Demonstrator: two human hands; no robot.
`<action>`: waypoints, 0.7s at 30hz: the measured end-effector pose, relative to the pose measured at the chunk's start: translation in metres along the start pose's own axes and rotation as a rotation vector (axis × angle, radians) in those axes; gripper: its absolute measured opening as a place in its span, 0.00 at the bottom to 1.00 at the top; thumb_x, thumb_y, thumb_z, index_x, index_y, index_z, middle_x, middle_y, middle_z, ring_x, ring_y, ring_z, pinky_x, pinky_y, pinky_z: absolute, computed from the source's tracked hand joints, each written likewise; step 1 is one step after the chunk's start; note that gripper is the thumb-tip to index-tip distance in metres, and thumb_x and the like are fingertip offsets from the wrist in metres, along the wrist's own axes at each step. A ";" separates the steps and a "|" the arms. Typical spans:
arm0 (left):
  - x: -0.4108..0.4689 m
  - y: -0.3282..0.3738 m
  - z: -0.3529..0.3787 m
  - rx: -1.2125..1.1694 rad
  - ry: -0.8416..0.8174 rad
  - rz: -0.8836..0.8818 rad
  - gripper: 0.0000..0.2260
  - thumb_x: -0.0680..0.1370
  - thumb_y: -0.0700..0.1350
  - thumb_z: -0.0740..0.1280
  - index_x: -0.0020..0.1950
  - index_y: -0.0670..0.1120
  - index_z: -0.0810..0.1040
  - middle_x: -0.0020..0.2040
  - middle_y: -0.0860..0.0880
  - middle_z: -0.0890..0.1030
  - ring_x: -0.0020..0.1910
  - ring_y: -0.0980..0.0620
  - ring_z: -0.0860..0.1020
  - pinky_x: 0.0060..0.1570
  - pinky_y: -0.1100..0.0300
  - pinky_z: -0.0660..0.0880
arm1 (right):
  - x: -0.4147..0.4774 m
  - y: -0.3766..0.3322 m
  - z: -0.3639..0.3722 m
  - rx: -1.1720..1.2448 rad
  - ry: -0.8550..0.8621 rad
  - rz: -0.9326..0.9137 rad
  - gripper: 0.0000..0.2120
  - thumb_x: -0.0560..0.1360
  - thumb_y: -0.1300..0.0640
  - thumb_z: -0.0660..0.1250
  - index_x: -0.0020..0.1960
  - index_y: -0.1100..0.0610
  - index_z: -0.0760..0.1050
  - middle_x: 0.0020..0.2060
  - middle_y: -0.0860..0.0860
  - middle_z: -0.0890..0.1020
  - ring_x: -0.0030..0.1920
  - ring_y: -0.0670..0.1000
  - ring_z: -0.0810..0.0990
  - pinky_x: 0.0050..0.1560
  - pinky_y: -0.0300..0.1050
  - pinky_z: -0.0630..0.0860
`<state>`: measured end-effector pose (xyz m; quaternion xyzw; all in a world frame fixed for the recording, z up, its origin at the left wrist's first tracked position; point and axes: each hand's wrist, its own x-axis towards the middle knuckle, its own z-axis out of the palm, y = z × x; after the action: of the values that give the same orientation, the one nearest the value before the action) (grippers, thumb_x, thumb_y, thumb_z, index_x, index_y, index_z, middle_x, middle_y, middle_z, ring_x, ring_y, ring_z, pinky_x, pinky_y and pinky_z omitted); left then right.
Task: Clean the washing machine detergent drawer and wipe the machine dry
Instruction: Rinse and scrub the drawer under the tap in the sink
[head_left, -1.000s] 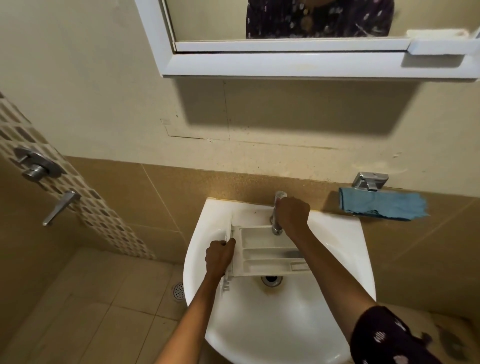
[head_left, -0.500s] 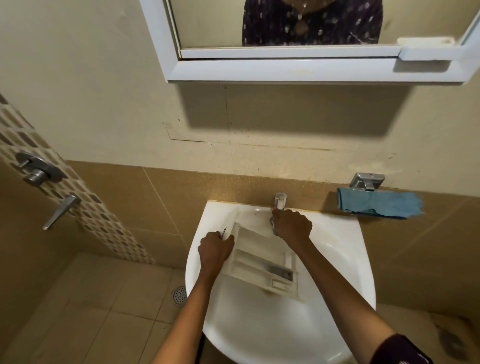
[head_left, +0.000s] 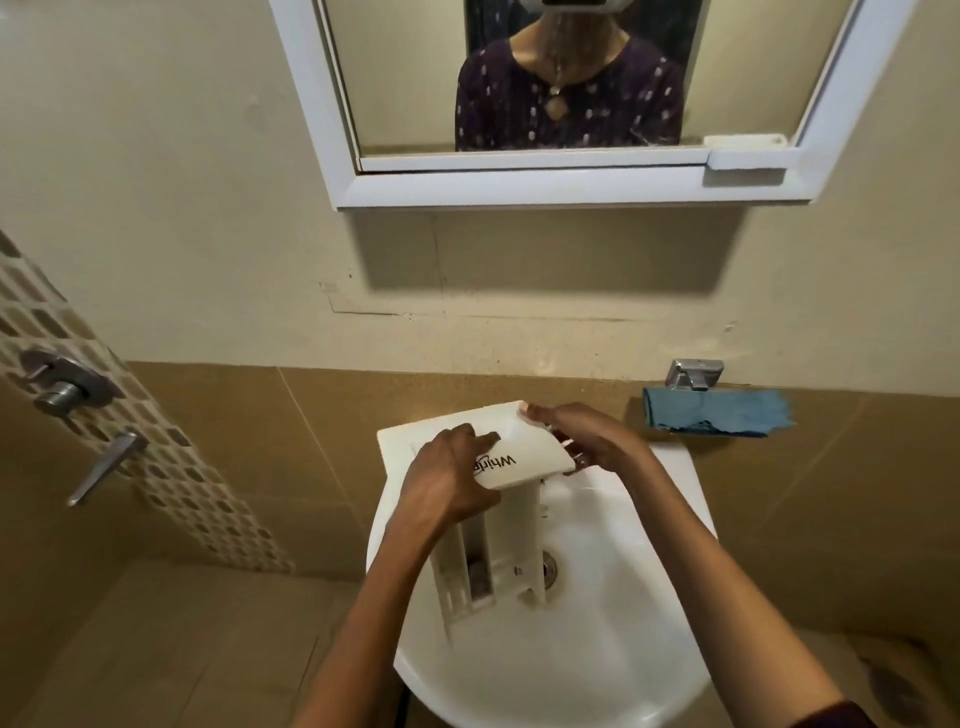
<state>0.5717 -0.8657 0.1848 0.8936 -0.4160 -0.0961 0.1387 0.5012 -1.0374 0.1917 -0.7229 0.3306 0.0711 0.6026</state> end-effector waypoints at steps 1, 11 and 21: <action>-0.001 0.004 -0.007 0.006 -0.001 0.056 0.31 0.69 0.48 0.71 0.71 0.53 0.67 0.56 0.50 0.75 0.57 0.50 0.72 0.50 0.59 0.69 | -0.002 0.003 -0.003 0.037 -0.030 0.014 0.23 0.74 0.40 0.64 0.55 0.60 0.75 0.41 0.55 0.81 0.36 0.52 0.80 0.27 0.38 0.74; 0.000 0.018 -0.050 0.063 0.072 0.363 0.35 0.64 0.64 0.72 0.69 0.59 0.68 0.60 0.54 0.73 0.62 0.52 0.67 0.62 0.57 0.61 | -0.029 0.003 -0.021 0.406 0.093 -0.221 0.09 0.77 0.53 0.64 0.45 0.59 0.77 0.30 0.48 0.84 0.30 0.46 0.83 0.30 0.37 0.78; 0.005 0.008 -0.087 -1.195 0.056 -0.330 0.16 0.77 0.50 0.65 0.55 0.39 0.78 0.45 0.45 0.82 0.41 0.49 0.80 0.46 0.58 0.75 | -0.060 -0.017 -0.035 0.456 0.185 -0.334 0.11 0.77 0.51 0.64 0.44 0.59 0.75 0.33 0.53 0.78 0.27 0.49 0.76 0.29 0.39 0.69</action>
<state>0.5941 -0.8596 0.2695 0.7161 -0.1429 -0.3093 0.6092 0.4543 -1.0449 0.2444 -0.6166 0.2680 -0.1716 0.7201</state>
